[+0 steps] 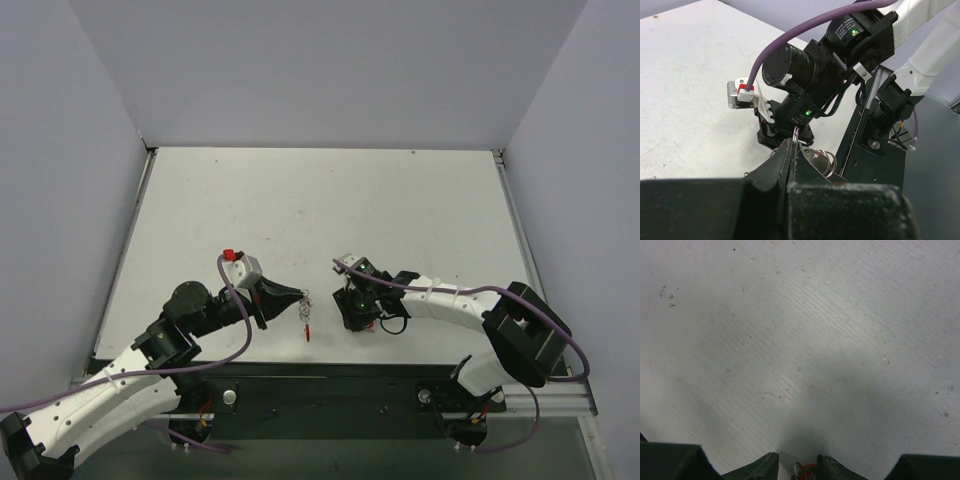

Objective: Put the keys on the keyring

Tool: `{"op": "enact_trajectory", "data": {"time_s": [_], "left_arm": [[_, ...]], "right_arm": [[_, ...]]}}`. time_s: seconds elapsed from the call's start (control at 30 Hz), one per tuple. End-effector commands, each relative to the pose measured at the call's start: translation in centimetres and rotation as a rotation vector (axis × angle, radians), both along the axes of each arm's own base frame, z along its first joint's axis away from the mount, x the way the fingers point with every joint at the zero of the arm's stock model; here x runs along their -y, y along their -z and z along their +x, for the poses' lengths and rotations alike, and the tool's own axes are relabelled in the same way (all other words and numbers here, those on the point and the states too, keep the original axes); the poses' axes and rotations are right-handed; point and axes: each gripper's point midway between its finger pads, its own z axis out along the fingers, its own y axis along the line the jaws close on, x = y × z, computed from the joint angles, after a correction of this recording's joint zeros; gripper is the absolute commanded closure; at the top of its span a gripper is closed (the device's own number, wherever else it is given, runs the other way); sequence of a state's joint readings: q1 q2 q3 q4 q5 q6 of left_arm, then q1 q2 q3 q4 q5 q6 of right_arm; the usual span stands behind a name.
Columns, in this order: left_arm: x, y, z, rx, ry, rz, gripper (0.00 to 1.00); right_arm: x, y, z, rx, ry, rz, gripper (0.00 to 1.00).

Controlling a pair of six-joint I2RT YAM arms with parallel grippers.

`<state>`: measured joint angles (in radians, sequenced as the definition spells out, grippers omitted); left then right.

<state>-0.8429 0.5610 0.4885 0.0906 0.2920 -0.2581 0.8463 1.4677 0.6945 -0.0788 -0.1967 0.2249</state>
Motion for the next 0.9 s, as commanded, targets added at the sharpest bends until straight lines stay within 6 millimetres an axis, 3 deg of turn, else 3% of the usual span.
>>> {"op": "enact_trajectory", "data": {"time_s": [0.0,0.43,0.87], "left_arm": [[0.0,-1.6,0.2,0.03,-0.012,-0.047,1.0],[-0.1,-1.7,0.3,0.027,-0.016,-0.053,1.0],[0.1,-1.7,0.3,0.028,-0.008,-0.055,1.0]], "right_arm": [[1.0,0.0,-0.6,-0.003,0.028,-0.031,0.61],[1.0,-1.9,-0.6,0.029,0.039,0.021,0.58],[1.5,-0.6,-1.3,-0.004,0.04,-0.006,0.61]]}}
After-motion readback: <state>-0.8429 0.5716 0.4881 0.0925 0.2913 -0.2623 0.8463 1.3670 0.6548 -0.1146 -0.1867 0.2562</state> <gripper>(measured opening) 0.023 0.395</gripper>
